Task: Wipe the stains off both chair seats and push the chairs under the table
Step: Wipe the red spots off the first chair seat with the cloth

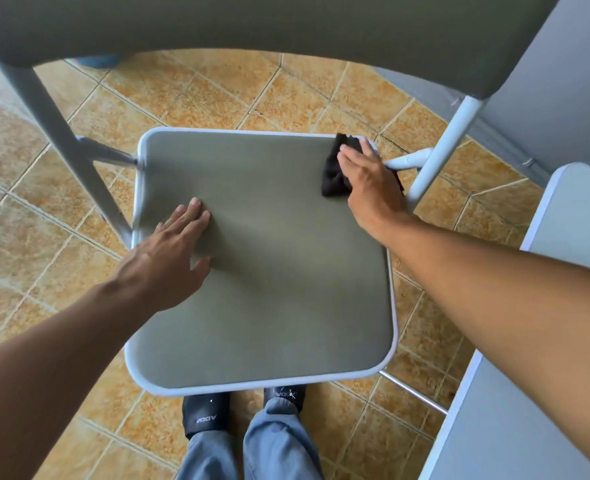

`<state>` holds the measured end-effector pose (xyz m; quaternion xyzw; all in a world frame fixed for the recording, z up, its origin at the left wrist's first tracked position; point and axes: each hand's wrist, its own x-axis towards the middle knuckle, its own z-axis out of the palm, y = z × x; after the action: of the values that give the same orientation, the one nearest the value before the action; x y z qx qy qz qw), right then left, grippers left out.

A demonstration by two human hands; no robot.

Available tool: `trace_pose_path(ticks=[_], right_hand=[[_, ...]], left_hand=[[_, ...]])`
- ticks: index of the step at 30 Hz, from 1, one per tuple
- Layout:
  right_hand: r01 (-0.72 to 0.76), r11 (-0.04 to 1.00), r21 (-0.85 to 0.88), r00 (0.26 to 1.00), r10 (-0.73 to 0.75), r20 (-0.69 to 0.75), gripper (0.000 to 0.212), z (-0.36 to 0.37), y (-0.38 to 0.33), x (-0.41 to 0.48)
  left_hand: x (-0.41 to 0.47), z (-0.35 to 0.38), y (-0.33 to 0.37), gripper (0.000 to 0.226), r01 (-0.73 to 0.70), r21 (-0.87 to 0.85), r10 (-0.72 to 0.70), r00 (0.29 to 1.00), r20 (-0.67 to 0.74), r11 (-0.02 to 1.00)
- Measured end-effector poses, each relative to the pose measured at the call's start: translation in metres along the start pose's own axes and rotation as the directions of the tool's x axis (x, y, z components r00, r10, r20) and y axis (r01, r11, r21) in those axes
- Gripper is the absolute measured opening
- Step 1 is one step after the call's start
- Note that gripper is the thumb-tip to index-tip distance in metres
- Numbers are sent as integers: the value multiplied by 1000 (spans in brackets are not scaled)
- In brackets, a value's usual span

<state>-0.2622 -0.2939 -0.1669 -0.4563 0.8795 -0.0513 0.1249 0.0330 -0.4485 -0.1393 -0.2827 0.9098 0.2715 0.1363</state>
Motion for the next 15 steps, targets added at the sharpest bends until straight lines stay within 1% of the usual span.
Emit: trace_pose_path(ticks=[1, 3, 5, 6, 7, 9, 11, 12, 13, 14, 15], right_hand=[[-32, 999, 19, 999, 32, 10, 64, 0, -4, 0], [-24, 999, 41, 999, 25, -23, 68, 4, -12, -29], [9, 999, 46, 998, -6, -60, 75, 13, -16, -80], [0, 998, 55, 998, 3, -64, 76, 17, -17, -110], [-31, 997, 76, 997, 36, -73, 76, 19, -19, -139], [-148, 976, 157, 981, 165, -106, 75, 20, -32, -189], [-280, 927, 249, 942, 316, -116, 79, 28, -59, -229], [-325, 901, 288, 924, 367, -104, 81, 33, -78, -243], [-344, 884, 316, 918, 387, -85, 80, 39, -101, -254], [-326, 883, 338, 927, 369, -70, 77, 45, -126, -261], [-278, 891, 358, 945, 320, -62, 71, 51, -153, -266]], left_hand=[[-2, 1, 0, 76, -7, 1, 7, 1000, 2, 1000], [-9, 2, 0, 81, -24, -24, 23, 1000, -11, 999], [-20, 4, 0, 87, -29, -65, 27, 999, -40, 997], [-27, 6, -2, 89, -28, -73, 25, 998, -51, 997], [-34, 7, -4, 89, -24, -70, 20, 998, -57, 997], [-49, 12, -13, 87, -5, -43, 2, 998, -64, 999], [-65, 18, -25, 84, 24, 2, -24, 998, -51, 1000], [-73, 22, -32, 81, 33, 14, -33, 998, -46, 999], [-81, 24, -37, 77, 37, 16, -36, 998, -43, 999], [-88, 26, -40, 72, 39, 12, -38, 998, -41, 999], [-95, 27, -42, 69, 37, 11, -37, 999, -39, 999]])
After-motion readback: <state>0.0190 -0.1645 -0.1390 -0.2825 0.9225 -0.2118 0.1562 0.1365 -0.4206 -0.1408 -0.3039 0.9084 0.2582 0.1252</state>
